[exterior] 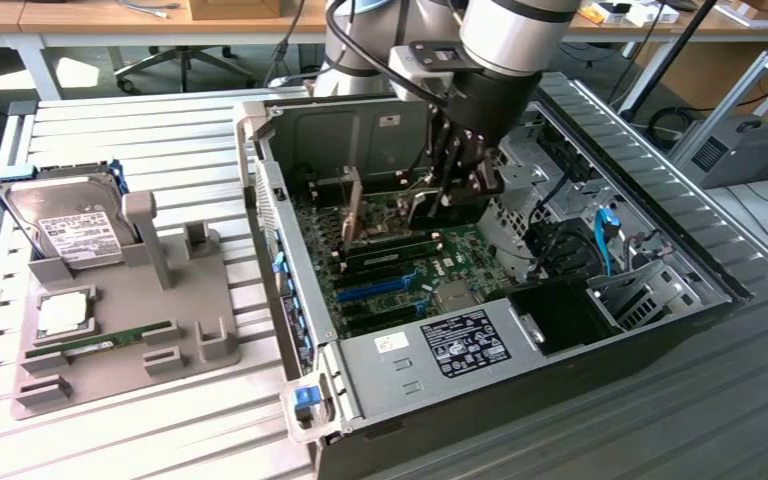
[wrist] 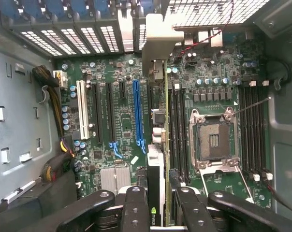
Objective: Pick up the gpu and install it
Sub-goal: 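Insert the gpu into the slot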
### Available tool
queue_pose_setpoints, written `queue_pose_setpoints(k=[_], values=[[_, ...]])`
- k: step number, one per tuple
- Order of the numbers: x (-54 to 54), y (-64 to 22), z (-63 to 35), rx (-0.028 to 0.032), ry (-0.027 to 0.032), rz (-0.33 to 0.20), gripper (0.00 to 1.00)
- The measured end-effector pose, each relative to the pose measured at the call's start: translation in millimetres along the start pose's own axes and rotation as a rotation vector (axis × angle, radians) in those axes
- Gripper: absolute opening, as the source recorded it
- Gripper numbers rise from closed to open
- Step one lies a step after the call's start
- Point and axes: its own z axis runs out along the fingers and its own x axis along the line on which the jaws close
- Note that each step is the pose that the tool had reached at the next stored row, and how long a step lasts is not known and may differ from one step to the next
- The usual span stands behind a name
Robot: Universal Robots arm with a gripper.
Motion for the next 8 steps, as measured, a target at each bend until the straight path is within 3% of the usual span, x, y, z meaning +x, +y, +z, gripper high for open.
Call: queue_pose_setpoints(k=[8], values=[[10.0, -0.7, -0.4, -0.0002, -0.0017, 0.0, 0.27]])
